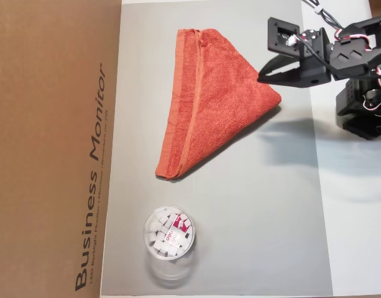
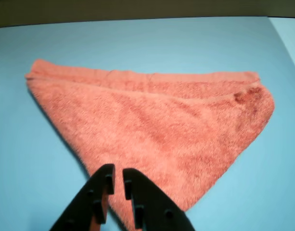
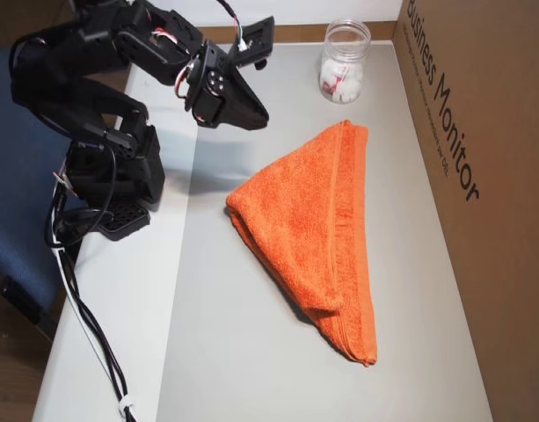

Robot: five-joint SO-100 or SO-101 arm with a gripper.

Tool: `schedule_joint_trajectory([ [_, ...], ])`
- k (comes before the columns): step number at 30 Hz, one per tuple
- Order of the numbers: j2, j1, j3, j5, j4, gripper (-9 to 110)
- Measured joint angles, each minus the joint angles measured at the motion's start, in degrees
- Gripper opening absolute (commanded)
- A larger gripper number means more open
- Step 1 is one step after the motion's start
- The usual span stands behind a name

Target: Fold the blanket.

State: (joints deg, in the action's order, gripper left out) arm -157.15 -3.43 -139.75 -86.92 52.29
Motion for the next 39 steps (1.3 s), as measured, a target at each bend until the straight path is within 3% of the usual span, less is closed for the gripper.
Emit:
schedule_joint_trajectory([
  [25,-32.96,2.55,-20.48,-0.88,30.5,0],
  [39,-37.0,2.11,-27.42,-1.23,33.05,0],
])
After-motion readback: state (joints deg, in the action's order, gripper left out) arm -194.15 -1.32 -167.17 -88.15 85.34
